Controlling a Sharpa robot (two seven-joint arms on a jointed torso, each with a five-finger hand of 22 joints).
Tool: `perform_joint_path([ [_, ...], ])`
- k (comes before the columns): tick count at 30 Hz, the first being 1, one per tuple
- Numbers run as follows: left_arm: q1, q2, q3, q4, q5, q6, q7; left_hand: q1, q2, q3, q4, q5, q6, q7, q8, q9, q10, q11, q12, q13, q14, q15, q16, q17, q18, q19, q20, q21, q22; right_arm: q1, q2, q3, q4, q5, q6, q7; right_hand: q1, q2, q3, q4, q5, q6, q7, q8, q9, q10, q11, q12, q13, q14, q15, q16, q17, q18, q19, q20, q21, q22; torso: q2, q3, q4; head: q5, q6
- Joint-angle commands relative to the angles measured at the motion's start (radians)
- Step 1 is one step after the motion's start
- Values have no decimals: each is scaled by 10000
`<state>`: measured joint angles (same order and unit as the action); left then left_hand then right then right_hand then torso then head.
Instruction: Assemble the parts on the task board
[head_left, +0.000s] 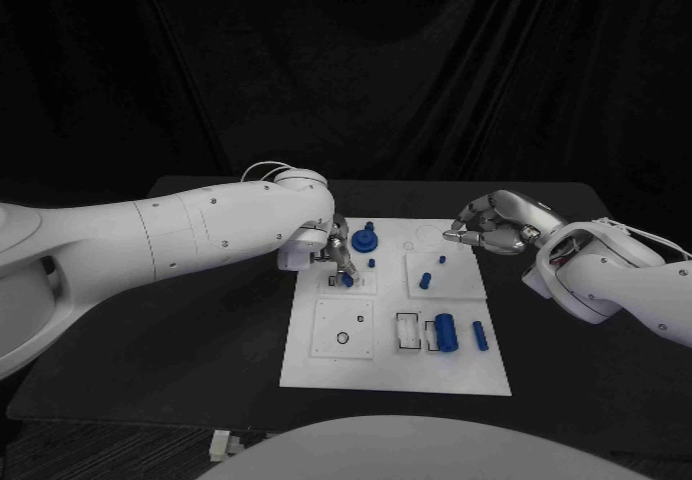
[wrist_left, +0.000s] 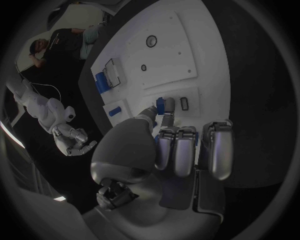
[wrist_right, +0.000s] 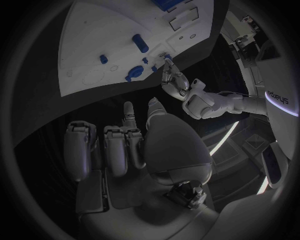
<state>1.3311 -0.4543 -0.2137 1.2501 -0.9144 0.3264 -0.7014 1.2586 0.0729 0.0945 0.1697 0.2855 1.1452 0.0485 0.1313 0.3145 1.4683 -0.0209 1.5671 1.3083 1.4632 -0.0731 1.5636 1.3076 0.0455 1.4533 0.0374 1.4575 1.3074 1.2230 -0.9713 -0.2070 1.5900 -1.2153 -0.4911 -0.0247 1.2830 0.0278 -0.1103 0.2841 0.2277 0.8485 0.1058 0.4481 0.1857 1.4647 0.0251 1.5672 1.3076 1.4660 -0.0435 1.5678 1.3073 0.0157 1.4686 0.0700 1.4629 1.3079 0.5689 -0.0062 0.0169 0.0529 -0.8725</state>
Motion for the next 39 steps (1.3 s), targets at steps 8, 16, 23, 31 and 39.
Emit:
perform_joint_path([
  [8,-22,-175,7,221,-681,-572,-282,-151,-23,97,51,-15,-9,25,-52,24,994,-30,1,2573,986,-26,-64,2374,5,-93,2,-45,941,-51,-14,6,1,-20,32,-162,128,1,-61,7,-47,-37,-10,56,18,1061,45,36,2632,1048,87,30,2635,175,300,64,-45,2175,2,-2,-3,-8,-2],
  [16,-33,-437,6,643,-1278,-1339,-267,-317,-83,185,184,-46,43,21,-46,50,1011,-36,21,2602,1001,-29,-44,2415,-6,-54,4,-22,994,-105,-47,6,-10,-20,40,-196,128,1,-61,7,-47,-37,-10,56,18,1061,45,36,2632,1048,87,30,2635,175,300,64,-45,2175,-1,1,-2,2,-2],
  [23,-88,-469,6,792,-1481,-1502,-267,-394,-111,227,250,-57,77,12,-39,65,1009,-41,18,2598,1002,-34,-44,2416,-8,-44,2,-20,1006,-135,-62,5,-4,-20,38,-209,142,0,-66,7,-46,-36,-10,56,18,1061,45,36,2632,1048,86,30,2635,179,291,63,-62,2168,-11,5,0,-5,-2],
  [31,-200,-402,5,691,-1524,-1475,-271,-417,-122,248,271,-59,98,1,-32,73,1019,-42,31,2616,1006,-34,-38,2428,-10,-37,1,-16,1014,-142,-79,5,5,-20,38,-212,150,-1,-68,6,-45,-36,-10,56,19,1061,45,36,2632,1048,86,30,2635,182,284,63,-73,2164,-10,1,-8,-3,-2],
  [39,-256,-364,5,628,-1531,-1394,-278,-446,-134,264,296,-71,106,0,-32,77,1005,-43,14,2592,1001,-36,-46,2412,-6,-44,0,-25,1005,-143,-67,5,4,-20,37,-211,159,-2,-70,5,-43,-36,-10,56,19,1061,44,36,2632,1048,86,30,2635,185,278,63,-83,2160,4,0,-5,32,-2],
])
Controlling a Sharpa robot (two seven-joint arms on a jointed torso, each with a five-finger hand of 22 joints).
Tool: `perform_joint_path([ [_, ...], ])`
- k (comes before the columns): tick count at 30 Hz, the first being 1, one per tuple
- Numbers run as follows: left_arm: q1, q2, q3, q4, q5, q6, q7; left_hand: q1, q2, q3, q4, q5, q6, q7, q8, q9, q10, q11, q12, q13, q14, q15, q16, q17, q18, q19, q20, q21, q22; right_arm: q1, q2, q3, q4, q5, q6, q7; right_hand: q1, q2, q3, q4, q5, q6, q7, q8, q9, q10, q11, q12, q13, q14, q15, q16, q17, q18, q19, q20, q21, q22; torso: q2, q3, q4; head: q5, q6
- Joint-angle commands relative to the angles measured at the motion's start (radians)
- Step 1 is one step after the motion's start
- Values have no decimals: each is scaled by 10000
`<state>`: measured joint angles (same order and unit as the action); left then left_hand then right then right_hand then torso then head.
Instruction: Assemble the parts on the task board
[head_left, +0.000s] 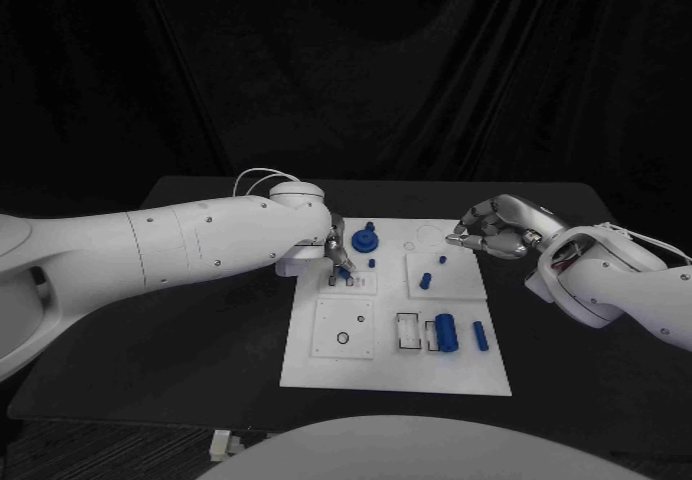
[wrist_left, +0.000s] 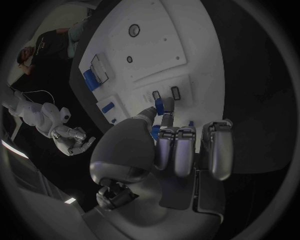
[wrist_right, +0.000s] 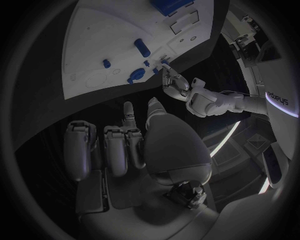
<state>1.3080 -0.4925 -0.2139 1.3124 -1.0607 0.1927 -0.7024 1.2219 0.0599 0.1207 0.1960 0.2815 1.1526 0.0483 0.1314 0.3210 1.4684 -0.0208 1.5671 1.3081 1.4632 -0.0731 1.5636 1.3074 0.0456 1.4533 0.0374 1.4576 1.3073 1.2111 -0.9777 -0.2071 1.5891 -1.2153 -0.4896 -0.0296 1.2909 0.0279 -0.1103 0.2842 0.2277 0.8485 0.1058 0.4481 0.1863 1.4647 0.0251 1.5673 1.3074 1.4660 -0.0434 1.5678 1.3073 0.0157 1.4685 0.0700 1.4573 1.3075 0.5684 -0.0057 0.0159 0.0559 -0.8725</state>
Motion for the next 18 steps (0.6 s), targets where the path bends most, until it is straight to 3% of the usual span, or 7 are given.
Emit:
perform_joint_path([
  [1,-29,14,7,8,-68,-65,-268,-99,-15,16,49,-54,28,3,-39,13,985,-44,-10,2560,988,-37,-67,2376,-1,-61,-1,-44,983,-24,-1,6,10,-20,21,-160,80,-4,-70,5,-43,-36,-10,56,13,1061,45,35,2634,1048,86,30,2635,185,279,63,-27,2164,9,-6,7,-1,-2],
  [18,-62,-12,7,51,-69,24,-273,-250,-144,101,171,-293,1,28,-88,28,964,-36,-36,2525,971,-32,-98,2327,6,-77,0,-79,968,-26,-15,6,26,-33,32,-192,111,-5,-77,3,-32,-39,-10,55,13,1061,45,35,2634,1048,84,30,2635,186,278,61,-32,2162,2,-7,7,-7,-2],
])
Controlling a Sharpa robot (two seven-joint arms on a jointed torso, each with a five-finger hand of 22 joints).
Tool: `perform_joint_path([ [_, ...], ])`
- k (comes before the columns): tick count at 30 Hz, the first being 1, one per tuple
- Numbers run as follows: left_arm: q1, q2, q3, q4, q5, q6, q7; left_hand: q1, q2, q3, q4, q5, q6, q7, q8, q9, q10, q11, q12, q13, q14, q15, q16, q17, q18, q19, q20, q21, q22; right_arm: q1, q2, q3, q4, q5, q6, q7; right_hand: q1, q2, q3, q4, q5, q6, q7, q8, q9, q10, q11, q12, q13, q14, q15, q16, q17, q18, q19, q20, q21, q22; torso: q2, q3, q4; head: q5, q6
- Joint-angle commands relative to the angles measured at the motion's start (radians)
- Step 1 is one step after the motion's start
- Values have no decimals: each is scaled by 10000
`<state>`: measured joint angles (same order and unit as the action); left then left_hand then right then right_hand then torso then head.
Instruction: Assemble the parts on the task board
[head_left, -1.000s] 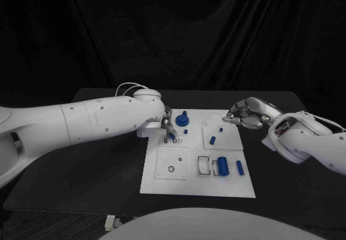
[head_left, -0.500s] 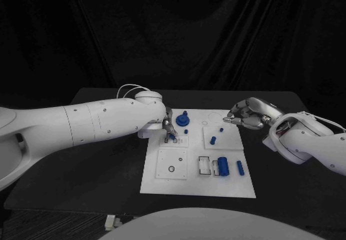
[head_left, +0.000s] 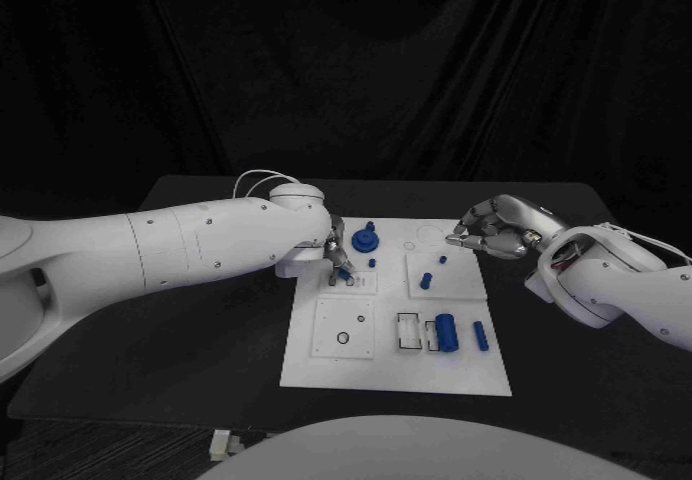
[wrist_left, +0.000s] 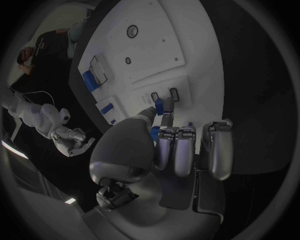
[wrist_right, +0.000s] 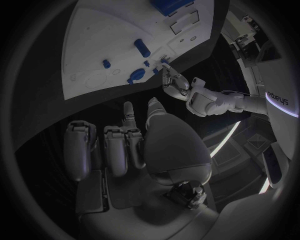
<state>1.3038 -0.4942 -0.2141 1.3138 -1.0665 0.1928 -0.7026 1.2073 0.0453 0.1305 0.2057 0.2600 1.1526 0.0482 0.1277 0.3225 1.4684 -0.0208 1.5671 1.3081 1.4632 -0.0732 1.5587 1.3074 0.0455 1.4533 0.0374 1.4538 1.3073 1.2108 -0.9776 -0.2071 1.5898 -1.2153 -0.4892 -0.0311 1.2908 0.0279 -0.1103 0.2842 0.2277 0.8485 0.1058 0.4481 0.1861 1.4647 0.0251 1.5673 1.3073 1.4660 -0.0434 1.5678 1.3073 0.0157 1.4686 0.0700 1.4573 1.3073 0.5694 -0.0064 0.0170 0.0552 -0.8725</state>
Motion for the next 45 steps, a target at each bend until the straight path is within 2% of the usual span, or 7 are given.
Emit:
perform_joint_path([
  [1,-21,4,8,41,-12,27,-271,-129,-12,10,95,-129,3,30,-55,17,967,-36,-34,2529,971,-32,-50,2326,6,-75,1,-41,971,-23,-16,6,20,-34,31,-179,111,-5,-77,3,-32,-39,-10,55,14,1061,45,35,2635,1048,84,30,2635,186,278,62,-32,2164,-6,0,-5,-1,-2],
  [26,-54,-65,8,109,-12,17,-251,-193,-160,149,182,-589,19,19,-95,65,924,-31,-88,2457,944,-25,-99,2248,17,-99,7,-98,950,-28,7,6,5,-49,112,-238,163,-5,-86,0,0,-50,-9,49,12,1061,44,35,2635,1048,82,30,2635,195,259,59,-68,2150,-2,3,-2,29,-2],
  [31,-56,-399,8,435,-12,-320,-193,-259,-352,116,205,-1181,130,-5,83,239,918,-54,-98,2446,946,-41,-100,2254,24,-111,0,-135,944,-29,-37,6,47,-73,32,-163,197,-17,-94,-8,4,-54,-9,47,12,1061,44,35,2635,1048,82,30,2635,194,261,58,-69,2150,-6,2,-4,14,-2],
  [40,36,-1576,13,1603,-12,-1649,598,-486,-645,-185,707,-1957,-1587,41,2208,2724,1002,-54,9,2590,1001,-35,-13,2412,2,-30,-22,-129,1098,-25,-92,8,403,-714,-333,-100,1272,-328,-119,-392,638,-417,32,-142,-64,1061,-6,35,2635,1048,37,30,2635,146,388,17,67,2216,-3,-1,-4,-67,-2],
  [41,74,-1740,13,1763,-12,-1860,777,-559,-670,-478,692,-1769,-2321,31,3155,3644,1024,-82,37,2627,1017,-27,15,2458,-14,1,32,-116,1156,-24,-75,9,489,-911,-388,-170,1329,-354,-127,-413,712,-497,42,-185,-86,1061,-13,35,2635,1048,30,30,2635,136,411,10,99,2231,-3,-2,-5,-77,-2],
  [43,157,-2093,14,2099,-12,-2311,1176,-660,-650,-734,826,-1527,-2747,8,3664,4100,1024,0,37,2627,1044,-42,64,2539,-17,34,8,-93,1210,-21,0,10,689,-1326,-504,-361,1480,-416,-146,-464,1049,-738,63,-312,-153,1061,-42,35,2635,1048,3,30,2635,114,465,-16,176,2265,-3,-2,-7,-64,-2],
  [45,221,-2419,15,2372,-12,-2677,1632,-846,-552,-1067,857,-1664,-3127,-6,4199,4521,1024,-23,37,2627,1064,-60,101,2600,-22,62,-3,-79,1258,-19,145,11,869,-1698,-595,-612,1529,-443,-163,-467,1325,-943,89,-414,-207,1061,-38,35,2635,1048,2,30,2635,104,488,-24,208,2281,-6,-6,-7,-49,-2],
])
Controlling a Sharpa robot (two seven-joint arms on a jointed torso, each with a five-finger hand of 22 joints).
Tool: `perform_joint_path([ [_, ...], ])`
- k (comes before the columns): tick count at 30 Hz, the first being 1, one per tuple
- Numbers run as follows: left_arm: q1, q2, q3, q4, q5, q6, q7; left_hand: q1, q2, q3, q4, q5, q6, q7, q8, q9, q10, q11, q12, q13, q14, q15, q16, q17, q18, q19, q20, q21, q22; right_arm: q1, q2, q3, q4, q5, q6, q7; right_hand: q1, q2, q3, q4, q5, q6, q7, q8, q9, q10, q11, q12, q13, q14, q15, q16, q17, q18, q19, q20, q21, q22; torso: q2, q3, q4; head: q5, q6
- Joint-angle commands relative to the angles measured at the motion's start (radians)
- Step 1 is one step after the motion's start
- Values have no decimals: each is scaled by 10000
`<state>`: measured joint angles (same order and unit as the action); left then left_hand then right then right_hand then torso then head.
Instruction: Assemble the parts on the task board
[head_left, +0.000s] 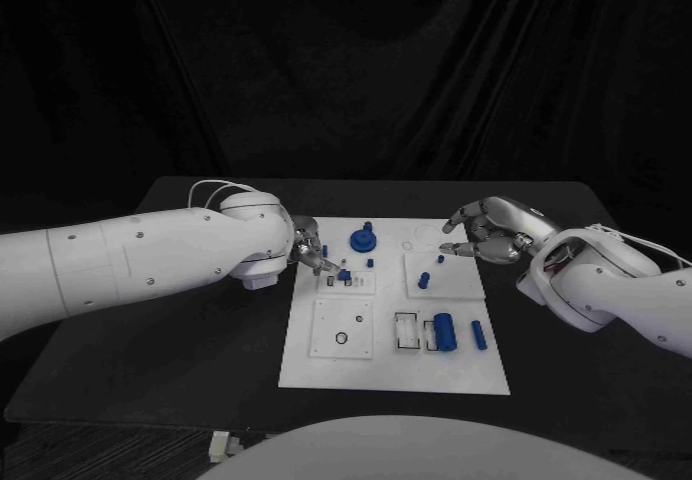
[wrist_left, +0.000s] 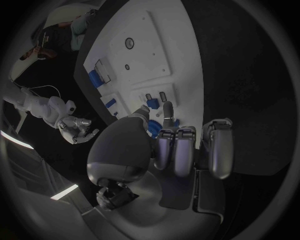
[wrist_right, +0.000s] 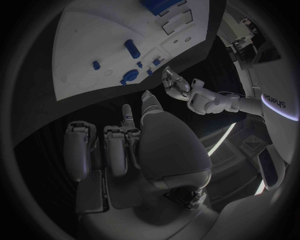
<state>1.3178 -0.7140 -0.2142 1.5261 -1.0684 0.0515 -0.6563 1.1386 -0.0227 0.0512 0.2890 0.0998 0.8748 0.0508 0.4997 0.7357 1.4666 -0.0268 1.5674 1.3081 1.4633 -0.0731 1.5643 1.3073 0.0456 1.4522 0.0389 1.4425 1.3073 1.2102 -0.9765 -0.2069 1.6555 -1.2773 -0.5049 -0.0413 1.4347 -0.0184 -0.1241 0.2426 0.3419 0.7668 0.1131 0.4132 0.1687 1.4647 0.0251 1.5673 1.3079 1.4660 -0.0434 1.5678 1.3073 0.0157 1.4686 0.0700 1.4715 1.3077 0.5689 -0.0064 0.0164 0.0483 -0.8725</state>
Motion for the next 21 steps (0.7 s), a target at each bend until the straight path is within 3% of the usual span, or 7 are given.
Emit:
perform_joint_path([
  [1,107,-388,17,374,8,-1450,1402,-241,129,-363,28,-212,-346,-23,608,469,1042,8,34,2627,1075,-50,65,2635,-24,81,-28,39,1270,-13,245,9,294,-1294,-468,-676,104,16,-29,-50,245,-168,21,-82,-45,1061,-37,35,2629,1048,4,30,2635,103,492,-24,71,2279,-1,-7,-2,42,-2],
  [4,155,-811,16,600,95,-1787,2118,-513,254,-837,29,-427,-449,-122,1344,936,1042,-73,34,2627,1075,-115,65,2635,-33,112,-75,50,1327,-16,679,9,408,-1897,-459,-1219,118,-9,-66,-36,608,-534,105,-250,-152,1061,36,35,2629,1048,56,30,2635,90,522,5,109,2298,-10,-6,-4,81,-2],
  [7,176,-1149,15,682,424,-2030,2727,-425,367,-1023,20,-306,-405,-188,1644,1097,1042,-119,34,2627,1073,-146,61,2629,-18,73,-115,0,1301,-21,1195,9,369,-2327,-353,-1731,86,-40,-100,-18,833,-607,149,-258,-181,1061,117,35,2629,1048,120,30,2635,75,557,47,161,2319,-10,-7,-6,132,-2],
  [12,173,-1539,11,671,753,-2399,3621,1176,622,-822,-86,1213,-720,-227,1723,1058,1042,-157,34,2627,1057,-186,32,2582,-4,13,-166,-75,1295,-28,1941,9,151,-2823,26,-2447,95,-50,-87,-34,1502,-586,202,-210,-203,1061,209,35,2629,1048,205,30,2635,67,579,127,192,2332,-8,-9,2,173,-2],
  [14,154,-1678,10,647,904,-2529,4006,1531,595,-837,-37,1387,-908,-171,1655,984,1042,-118,34,2627,1053,-158,25,2572,-2,-3,-149,-99,1294,-31,2311,10,-18,-3035,218,-2760,97,-86,-58,-60,2200,-547,223,-160,-208,1061,251,35,2629,1048,245,30,2635,68,582,171,194,2332,-4,-9,2,177,-2],
  [17,124,-1807,9,604,1145,-2631,4365,1730,594,-849,-28,1449,-997,-142,1647,953,1042,-94,34,2627,1055,-135,30,2579,-3,-3,-131,-103,1305,-50,2685,10,-219,-3230,429,-3048,93,-107,-34,-78,2469,-435,222,-66,-171,1061,271,35,2629,1048,263,30,2635,67,584,192,197,2333,3,-8,-1,182,-2],
  [21,64,-1945,8,530,1388,-2698,4759,1940,638,-861,-7,1679,-1176,-83,1584,861,1042,-44,34,2627,1046,-96,15,2556,2,-22,-98,-128,1303,-119,3295,10,-582,-3524,931,-3512,54,-224,282,-73,1821,-318,183,302,24,1061,251,35,2629,1048,253,30,2635,50,624,196,267,2358,16,-9,12,75,-2],
])
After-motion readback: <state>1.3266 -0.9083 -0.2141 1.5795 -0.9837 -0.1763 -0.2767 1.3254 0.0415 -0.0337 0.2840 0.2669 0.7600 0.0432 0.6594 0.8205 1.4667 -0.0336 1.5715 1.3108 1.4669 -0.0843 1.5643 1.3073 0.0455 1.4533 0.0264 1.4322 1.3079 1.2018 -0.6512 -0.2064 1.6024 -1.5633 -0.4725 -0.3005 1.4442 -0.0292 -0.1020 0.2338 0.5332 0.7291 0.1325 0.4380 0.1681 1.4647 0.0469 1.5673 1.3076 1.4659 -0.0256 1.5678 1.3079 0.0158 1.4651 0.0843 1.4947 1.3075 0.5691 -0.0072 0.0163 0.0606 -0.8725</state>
